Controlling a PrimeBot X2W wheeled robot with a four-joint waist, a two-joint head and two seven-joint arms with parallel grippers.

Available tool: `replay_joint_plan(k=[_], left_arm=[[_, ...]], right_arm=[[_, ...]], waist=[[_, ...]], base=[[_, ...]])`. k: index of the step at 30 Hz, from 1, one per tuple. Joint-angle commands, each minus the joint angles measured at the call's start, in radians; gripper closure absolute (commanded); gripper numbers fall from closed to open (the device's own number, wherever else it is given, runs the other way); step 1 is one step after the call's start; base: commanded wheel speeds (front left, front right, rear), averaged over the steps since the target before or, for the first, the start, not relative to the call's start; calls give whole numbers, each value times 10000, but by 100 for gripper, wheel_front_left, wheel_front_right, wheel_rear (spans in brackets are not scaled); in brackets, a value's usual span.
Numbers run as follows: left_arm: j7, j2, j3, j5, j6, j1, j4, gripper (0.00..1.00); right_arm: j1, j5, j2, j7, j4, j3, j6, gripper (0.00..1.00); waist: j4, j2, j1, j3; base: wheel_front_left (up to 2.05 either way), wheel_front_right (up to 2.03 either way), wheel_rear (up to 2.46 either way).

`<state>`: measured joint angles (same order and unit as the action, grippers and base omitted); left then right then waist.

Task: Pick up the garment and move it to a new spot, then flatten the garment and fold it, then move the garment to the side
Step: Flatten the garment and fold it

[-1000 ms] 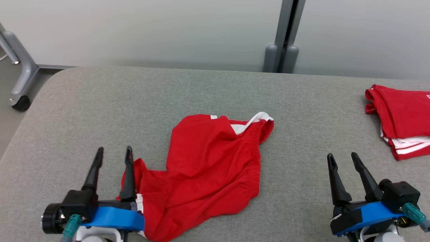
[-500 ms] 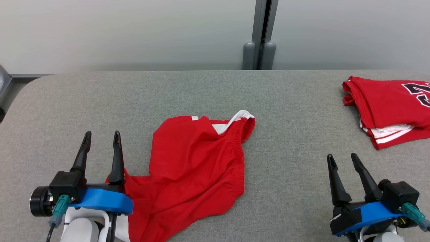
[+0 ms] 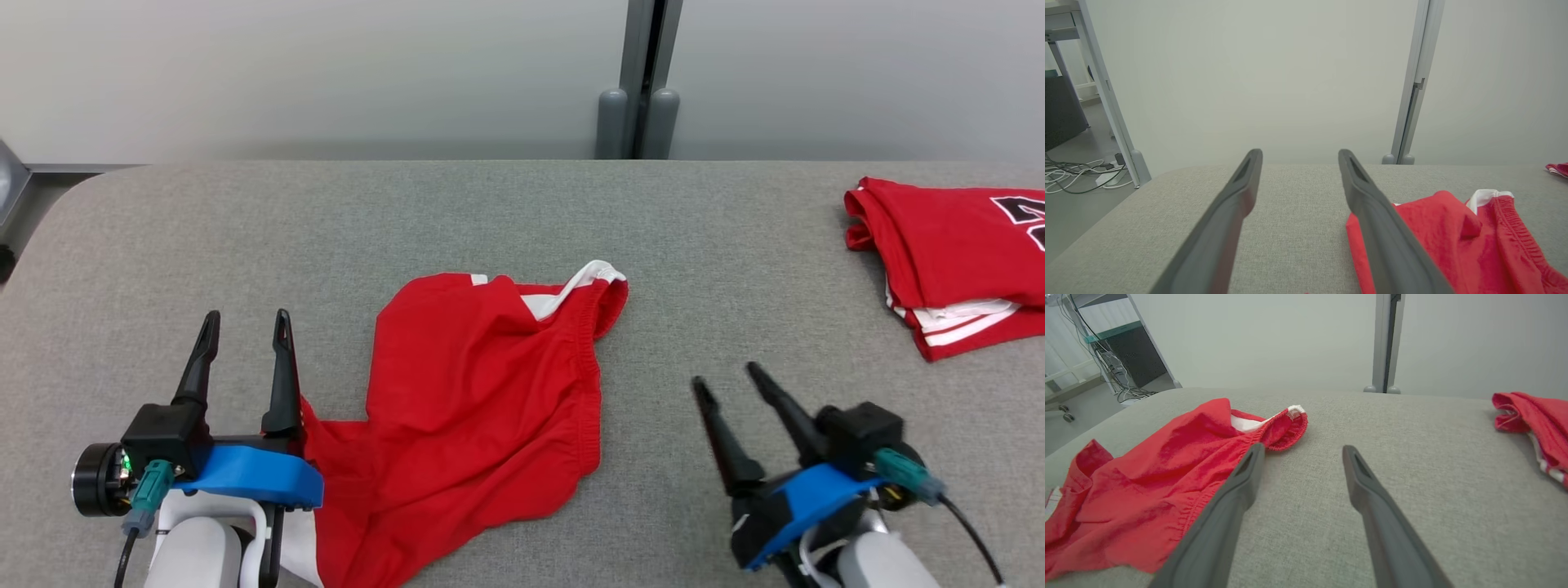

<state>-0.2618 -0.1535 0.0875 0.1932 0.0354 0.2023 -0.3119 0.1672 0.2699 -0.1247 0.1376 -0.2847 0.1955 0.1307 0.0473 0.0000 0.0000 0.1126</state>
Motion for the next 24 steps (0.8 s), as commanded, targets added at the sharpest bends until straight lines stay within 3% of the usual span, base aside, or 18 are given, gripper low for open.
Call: replay_joint_plan(k=[1,7,19,20,21,22,24], left_arm=[[-40,50,-18,-72,26,114,46,0],[-40,220,-45,-143,129,208,48,0],[-41,466,-188,-263,274,178,-41,0],[-41,479,-205,-266,277,185,-57,0],[-41,498,-213,-272,294,188,-68,0],[-41,508,-227,-278,308,186,-78,0],[-42,518,-292,-311,300,146,-76,0]], right_arm=[[262,173,-119,-229,-137,553,1,0],[785,811,-276,-740,-880,2317,1,0],[1701,2035,-212,-607,-3014,4243,1,0],[1841,2133,-213,-506,-3209,4363,1,20],[1956,2252,-200,-381,-3398,4442,1,65],[2065,2363,-197,-248,-3586,4518,1,100],[2265,2489,-219,64,-3852,4543,1,100]], waist=[[88,0,0,46],[413,0,0,144],[973,0,0,202],[1000,0,0,202],[1019,0,0,201],[1030,0,0,198],[991,0,0,180]], base=[[0,0,0],[0,0,0],[0,0,0],[0,0,0],[0,0,0],[0,0,0],[0,0,0]])
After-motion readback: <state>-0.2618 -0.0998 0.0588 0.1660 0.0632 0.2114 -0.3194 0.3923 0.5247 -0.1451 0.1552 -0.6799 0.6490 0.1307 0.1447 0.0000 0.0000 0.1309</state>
